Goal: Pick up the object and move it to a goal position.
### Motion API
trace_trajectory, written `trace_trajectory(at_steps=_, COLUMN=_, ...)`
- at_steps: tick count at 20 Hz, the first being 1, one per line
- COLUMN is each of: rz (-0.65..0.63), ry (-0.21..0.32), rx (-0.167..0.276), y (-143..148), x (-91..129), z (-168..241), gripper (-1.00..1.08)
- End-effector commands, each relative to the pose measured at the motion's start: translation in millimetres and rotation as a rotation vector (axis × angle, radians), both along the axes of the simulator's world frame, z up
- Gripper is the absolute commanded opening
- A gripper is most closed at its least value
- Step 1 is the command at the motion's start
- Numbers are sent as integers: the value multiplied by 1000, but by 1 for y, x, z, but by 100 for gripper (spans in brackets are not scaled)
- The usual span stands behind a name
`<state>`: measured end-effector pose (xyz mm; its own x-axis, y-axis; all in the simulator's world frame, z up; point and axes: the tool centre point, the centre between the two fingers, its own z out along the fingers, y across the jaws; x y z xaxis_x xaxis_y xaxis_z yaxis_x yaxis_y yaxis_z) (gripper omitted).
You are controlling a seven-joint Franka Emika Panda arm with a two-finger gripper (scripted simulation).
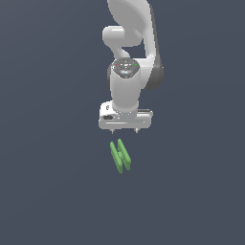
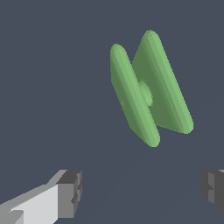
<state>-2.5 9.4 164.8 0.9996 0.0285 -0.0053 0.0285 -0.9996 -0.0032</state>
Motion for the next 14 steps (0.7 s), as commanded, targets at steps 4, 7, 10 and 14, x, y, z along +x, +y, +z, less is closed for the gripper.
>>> trace_trajectory(at_steps=4, rz=0, ry=-4, rx=-5, y=-2, x=2, z=3, gripper=100)
trace_trajectory(at_steps=7, rz=-1, ry=-15, rx=-20, y=-7, x=6, z=11, gripper=100)
trace_trajectory(at_steps=10, rz=-1, ry=-21, rx=-28, y=-9, x=8, z=15, gripper=100)
trace_trajectory(at_steps=14, rz=1, ry=-19, rx=-27, y=-9, x=8, z=14, gripper=100)
